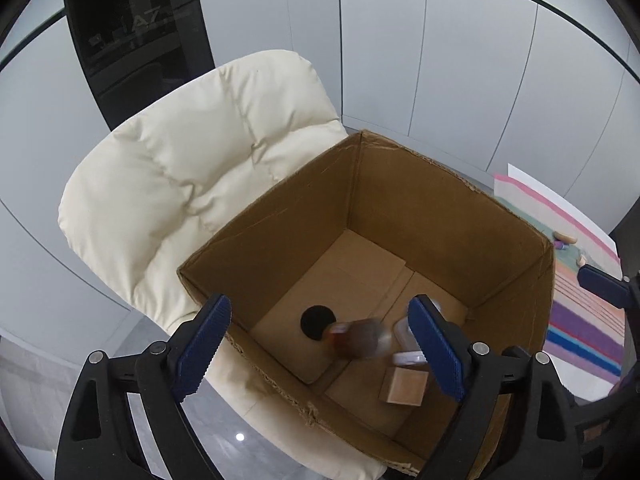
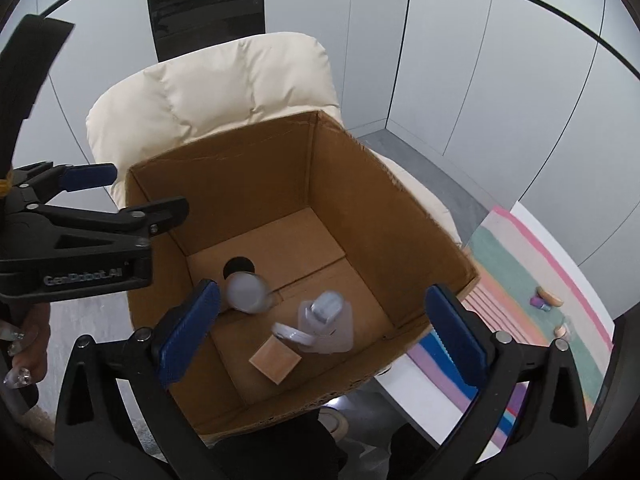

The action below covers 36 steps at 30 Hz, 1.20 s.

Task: Organize objects
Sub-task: 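Open the right tool to drop the compact while the left tool drops the tin inside, then withdraw both open tools from the box back toward the tablecloth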

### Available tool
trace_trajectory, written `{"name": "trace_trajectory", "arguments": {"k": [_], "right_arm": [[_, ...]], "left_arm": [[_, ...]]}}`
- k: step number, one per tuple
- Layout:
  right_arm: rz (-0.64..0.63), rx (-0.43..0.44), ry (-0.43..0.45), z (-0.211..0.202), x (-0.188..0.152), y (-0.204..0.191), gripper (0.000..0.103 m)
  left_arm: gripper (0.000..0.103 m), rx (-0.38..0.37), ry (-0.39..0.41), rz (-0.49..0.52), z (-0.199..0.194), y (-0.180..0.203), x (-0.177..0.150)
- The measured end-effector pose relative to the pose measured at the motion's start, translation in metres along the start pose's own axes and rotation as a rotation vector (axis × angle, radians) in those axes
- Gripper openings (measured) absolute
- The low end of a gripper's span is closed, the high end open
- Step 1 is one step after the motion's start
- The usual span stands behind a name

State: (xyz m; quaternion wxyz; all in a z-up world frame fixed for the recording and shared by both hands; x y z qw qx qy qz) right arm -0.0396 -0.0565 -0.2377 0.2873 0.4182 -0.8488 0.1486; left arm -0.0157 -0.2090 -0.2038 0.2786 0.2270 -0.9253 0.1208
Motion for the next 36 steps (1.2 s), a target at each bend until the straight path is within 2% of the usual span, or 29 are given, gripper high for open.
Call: {"name": "trace_trajectory", "arguments": {"k": [4,12,20,30,36], "right_arm": [[0.028,0.014,-0.009,0.002,-0.002,0.005,0.103],[0.052,-0.014,0.004,-0.01,-0.005,0.017,0.103],[0.107,-0.04,0.027,-0.032,-0.013,0.037,0.103],[0.218,-0.105,0.047,-0.065,-0.037,0.08,0.103],[0.298,-0.166,0.04,-0.087,-0.06,0.117,0.103]], "left_arm": [[0.091,-0.012,-0.006,0.004,0.0,0.001,0.0],[0.091,-0.021,-0.042,0.004,0.007,0.006,-0.005],[0.091,-0.017,0.007,0.065,-0.001,0.023,-0.007],[0.091,-0.068,0.048,0.12,-0.012,0.058,-0.003],[0.091,-0.133,0.06,0.178,-0.02,0.106,0.001]]}}
Point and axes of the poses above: each gripper's, at about its wrist camera, not at the fingertips, and z roughly the way its jaws point, y to its right, x to its top, the point moved 7 cm from there along z, roughly the way its jaws point, and after that the axes turned 3 degrees about x, right-handed, at the moved point
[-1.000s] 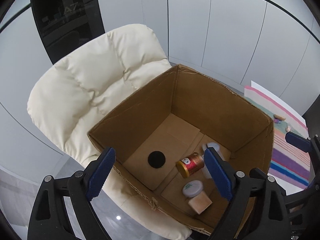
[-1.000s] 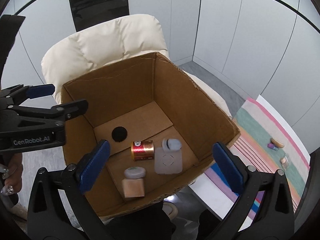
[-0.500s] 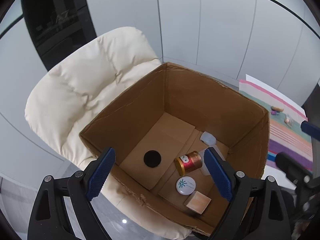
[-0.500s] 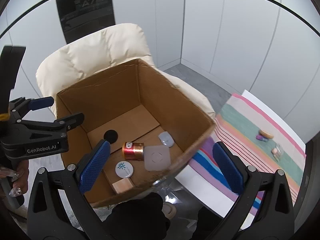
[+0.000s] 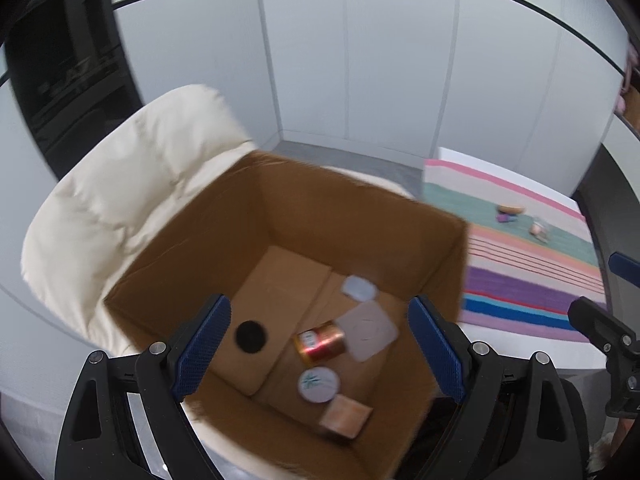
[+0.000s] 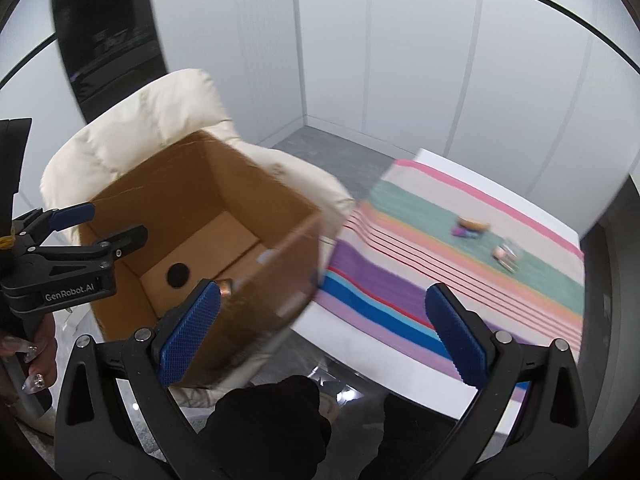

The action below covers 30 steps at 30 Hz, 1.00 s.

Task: Organize objects
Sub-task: 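Withdraw both open tools from the box back toward the tablecloth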

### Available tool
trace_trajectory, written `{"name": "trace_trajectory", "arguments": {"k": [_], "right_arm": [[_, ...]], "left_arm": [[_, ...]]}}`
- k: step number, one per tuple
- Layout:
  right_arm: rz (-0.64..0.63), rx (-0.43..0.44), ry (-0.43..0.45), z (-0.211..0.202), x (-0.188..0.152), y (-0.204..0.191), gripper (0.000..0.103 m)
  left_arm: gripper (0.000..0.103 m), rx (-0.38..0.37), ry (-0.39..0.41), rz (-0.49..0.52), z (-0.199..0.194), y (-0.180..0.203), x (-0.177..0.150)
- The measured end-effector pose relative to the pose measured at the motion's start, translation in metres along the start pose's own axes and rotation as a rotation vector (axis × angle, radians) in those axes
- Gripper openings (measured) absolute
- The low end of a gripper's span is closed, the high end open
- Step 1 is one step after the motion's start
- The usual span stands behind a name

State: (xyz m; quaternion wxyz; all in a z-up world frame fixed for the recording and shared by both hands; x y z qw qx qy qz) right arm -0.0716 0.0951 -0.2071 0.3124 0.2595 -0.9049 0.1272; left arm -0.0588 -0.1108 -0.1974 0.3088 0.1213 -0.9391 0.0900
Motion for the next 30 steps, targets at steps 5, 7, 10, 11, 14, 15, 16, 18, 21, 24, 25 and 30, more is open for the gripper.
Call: {"name": "trace_trajectory", "arguments": {"k": [5,7,10,11,14,15,16,18,21,24,25,30], "right_arm": [[0.067,-0.075,0.002,-0.019,-0.014,0.047,0.103],[0.094,-0.102,0.003,-0.026,-0.02,0.065,0.103],[0.139,-0.144,0.005,-0.038,-0.03,0.096,0.103],[0.157,-0.159,0.006,-0.043,-0.034,0.108,0.103],[0.205,-0.2,0.005,-0.053,-0.045,0.139,0.103],[0.218,-0.217,0.004,-0.055,-0.048,0.149,0.103],[0.229,-0.228,0.003,-0.057,-0.052,0.157,0.103],[0.262,-0.244,0.003,-0.06,-0.06,0.175,0.103],[0.301,-0.255,0.001,-0.059,-0.067,0.198,0.103],[0.332,-0.271,0.005,-0.054,-0.072,0.218,0.103],[0.34,-0.273,0.007,-0.051,-0.073,0.224,0.103],[0.391,-0.282,0.016,-0.016,-0.071,0.262,0.103]], "left_arm": [[0.091,-0.077,-0.004,0.05,0.0,0.051,0.01],[0.091,-0.107,-0.002,0.07,-0.001,0.073,0.013],[0.091,-0.15,0.0,0.115,-0.003,0.111,0.018],[0.091,-0.163,-0.001,0.129,-0.003,0.123,0.019],[0.091,-0.189,0.002,0.155,-0.003,0.154,0.021],[0.091,-0.194,0.001,0.162,-0.002,0.163,0.021],[0.091,-0.199,-0.002,0.172,-0.002,0.172,0.022],[0.091,-0.216,-0.011,0.195,0.0,0.193,0.022],[0.091,-0.222,-0.011,0.222,0.003,0.216,0.025],[0.091,-0.226,-0.021,0.238,0.009,0.238,0.027],[0.091,-0.225,-0.026,0.246,0.013,0.245,0.029],[0.091,-0.178,-0.028,0.276,0.044,0.277,0.043]]}}
Point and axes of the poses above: each gripper's, at about its wrist camera, not at the fingertips, and z roughly the way its jaws point, y to its right, x to its top, the point moved 7 cm from there along z, roughly the way its jaws point, and after that the axes turned 3 degrees about x, right-handed, at the moved point
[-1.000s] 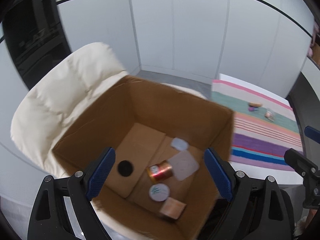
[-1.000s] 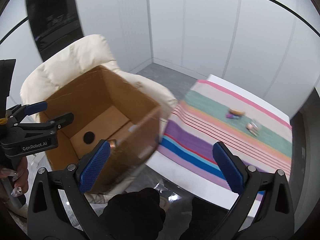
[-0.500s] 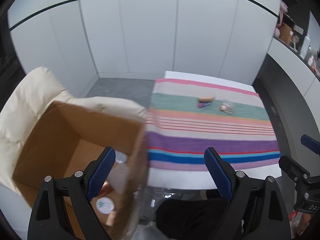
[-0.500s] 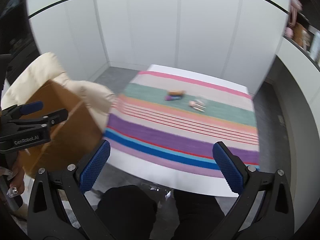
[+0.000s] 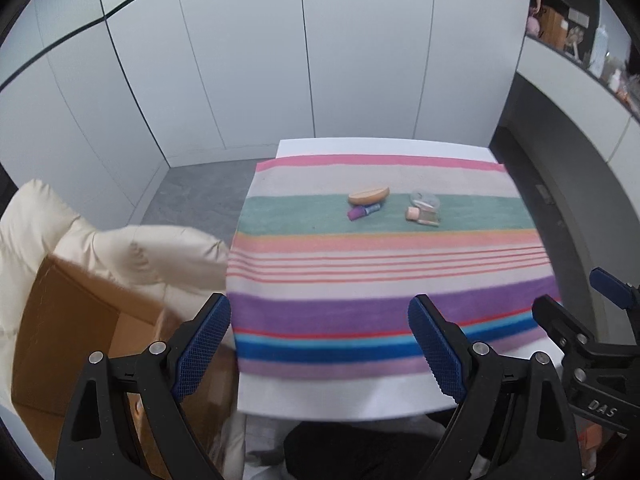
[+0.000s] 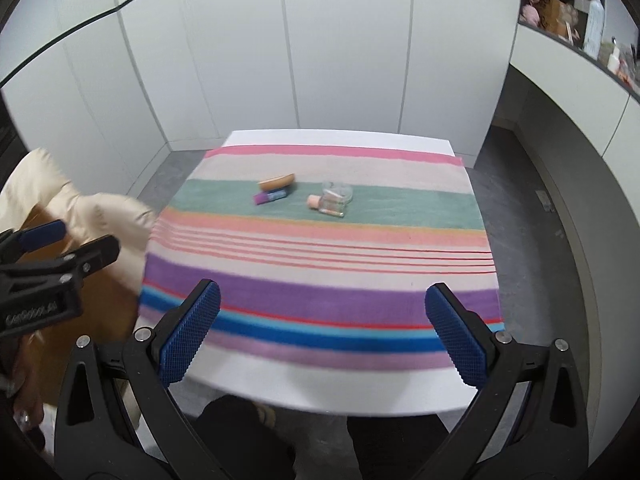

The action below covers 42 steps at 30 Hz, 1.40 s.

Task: Organize objects
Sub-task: 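Withdraw both open tools from the box back toward the tablecloth, then grasp the glass jar with the right tool while the left tool grasps the purple lipstick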

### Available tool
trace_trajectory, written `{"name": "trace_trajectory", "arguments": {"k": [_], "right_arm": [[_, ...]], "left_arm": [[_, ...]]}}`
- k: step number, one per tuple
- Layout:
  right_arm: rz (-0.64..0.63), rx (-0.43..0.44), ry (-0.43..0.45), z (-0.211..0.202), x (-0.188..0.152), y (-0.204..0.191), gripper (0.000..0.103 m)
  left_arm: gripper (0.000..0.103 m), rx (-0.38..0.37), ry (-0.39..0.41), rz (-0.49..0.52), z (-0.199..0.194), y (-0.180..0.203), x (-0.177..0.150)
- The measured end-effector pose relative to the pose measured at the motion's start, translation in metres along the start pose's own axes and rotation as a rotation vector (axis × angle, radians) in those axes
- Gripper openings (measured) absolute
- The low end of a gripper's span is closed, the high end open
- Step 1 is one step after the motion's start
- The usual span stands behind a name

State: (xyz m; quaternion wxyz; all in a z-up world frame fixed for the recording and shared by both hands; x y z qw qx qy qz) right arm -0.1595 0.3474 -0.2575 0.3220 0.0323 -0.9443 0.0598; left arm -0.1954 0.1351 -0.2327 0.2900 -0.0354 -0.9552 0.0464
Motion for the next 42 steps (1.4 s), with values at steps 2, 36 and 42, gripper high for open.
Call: {"name": "trace_trajectory", "arguments": {"k": [2,36,42], "right_arm": [[0.035,-0.001,0.007,0.025,0.008,0.009,0.103],[0.044,-0.034,-0.059,0.255,0.036,0.067,0.029],[0.045,-0.044,-0.032,0.247,0.031,0.066,0.08]], "left_arm": [[0.091,0.017,-0.014,-0.015,0.022,0.003,0.009],[0.091,0.008,-0.194,-0.287,0.285,0.062,0.062],[0.092,0.027,-0.19,-0.282,0.293,0.064,0.063]]}}
Point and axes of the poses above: each gripper's, at about its wrist camera, not at the fingertips, and z roughly the way its jaws point, y to its right, x to its top, the point moved 7 cm from there along z, roughly the way its jaws point, and after that the axes turned 3 degrees about x, right-handed, at the moved point
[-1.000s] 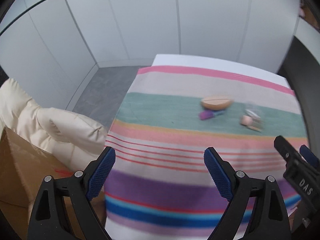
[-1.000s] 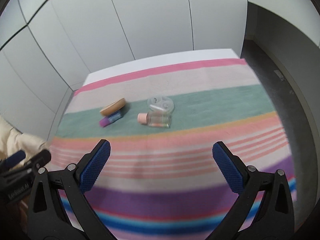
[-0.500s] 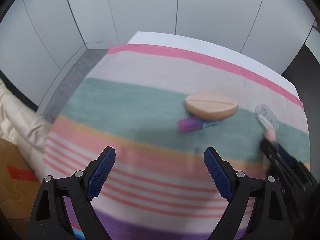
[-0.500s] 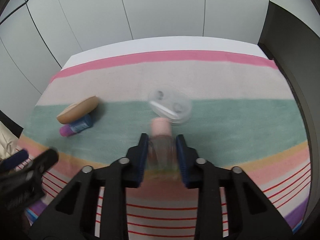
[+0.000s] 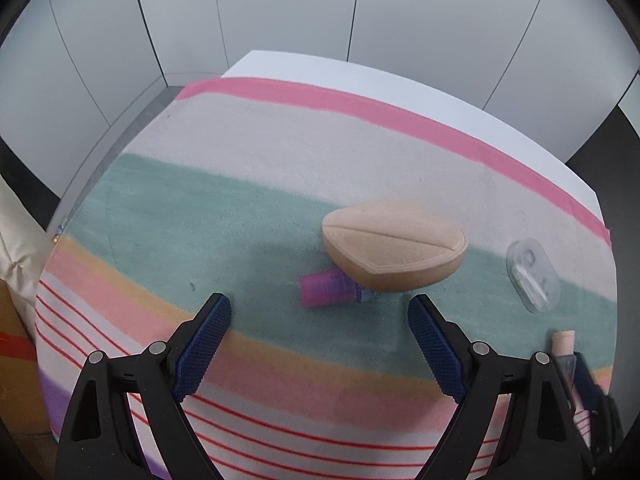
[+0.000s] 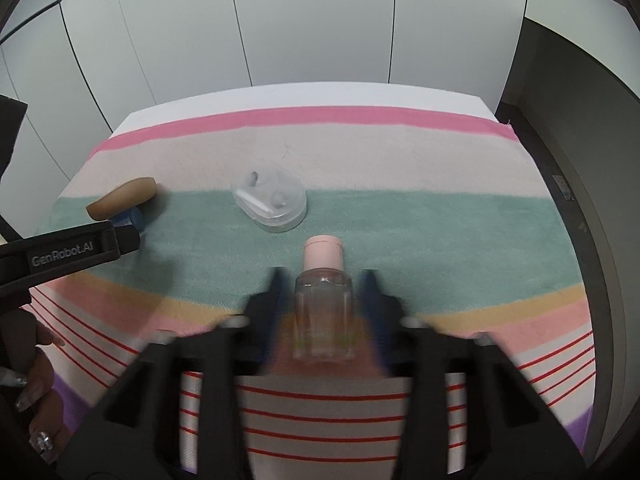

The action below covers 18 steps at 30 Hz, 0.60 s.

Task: Organize objects
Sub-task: 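Grasp the glass jar with the right tool while the left tool grasps the purple lipstick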

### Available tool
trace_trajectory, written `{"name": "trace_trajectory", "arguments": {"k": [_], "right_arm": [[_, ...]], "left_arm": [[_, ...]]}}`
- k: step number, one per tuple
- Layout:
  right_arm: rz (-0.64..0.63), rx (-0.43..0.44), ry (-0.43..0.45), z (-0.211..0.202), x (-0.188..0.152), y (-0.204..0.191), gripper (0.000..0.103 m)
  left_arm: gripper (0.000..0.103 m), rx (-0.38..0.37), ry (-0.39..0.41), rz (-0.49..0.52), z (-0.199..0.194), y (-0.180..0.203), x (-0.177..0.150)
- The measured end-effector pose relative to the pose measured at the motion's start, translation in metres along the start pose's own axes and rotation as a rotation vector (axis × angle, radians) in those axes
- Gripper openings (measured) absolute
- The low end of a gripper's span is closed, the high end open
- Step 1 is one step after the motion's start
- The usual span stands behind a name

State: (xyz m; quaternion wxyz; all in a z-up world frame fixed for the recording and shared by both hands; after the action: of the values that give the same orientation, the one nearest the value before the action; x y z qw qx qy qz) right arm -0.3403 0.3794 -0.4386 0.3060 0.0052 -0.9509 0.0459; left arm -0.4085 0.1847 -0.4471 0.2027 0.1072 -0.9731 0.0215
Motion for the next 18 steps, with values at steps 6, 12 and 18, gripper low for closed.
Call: {"name": "trace_trajectory", "arguments": {"k": [6,12,18], "right_arm": [[0.046,-0.023,0.03,0.014,0.015,0.014,0.094],[-0.003,-0.066,-0.004,0.028,0.016,0.001,0.052],[-0.026,-0.054,0.002,0.018,0.011,0.0,0.029]], "left_arm": [[0.092,0.022,0.019,0.019,0.001,0.003,0.001],[0.092,0.026,0.022,0.03,-0.007,0.006,-0.004],[0.092,0.031,0.04,0.04,-0.007,0.01,-0.002]]}}
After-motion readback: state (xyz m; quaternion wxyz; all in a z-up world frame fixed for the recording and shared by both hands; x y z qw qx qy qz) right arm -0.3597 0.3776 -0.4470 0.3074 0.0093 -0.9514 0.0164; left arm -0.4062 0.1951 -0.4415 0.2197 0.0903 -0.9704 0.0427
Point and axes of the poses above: each gripper's, at about its wrist camera, not at the fingertips, and z roughly the way its jaws point, y to its right, x to its top, the point moved 7 cm from there along z, roughly the way its jaws point, and after that the axes turned 3 degrees about x, right-handed, at the moved point
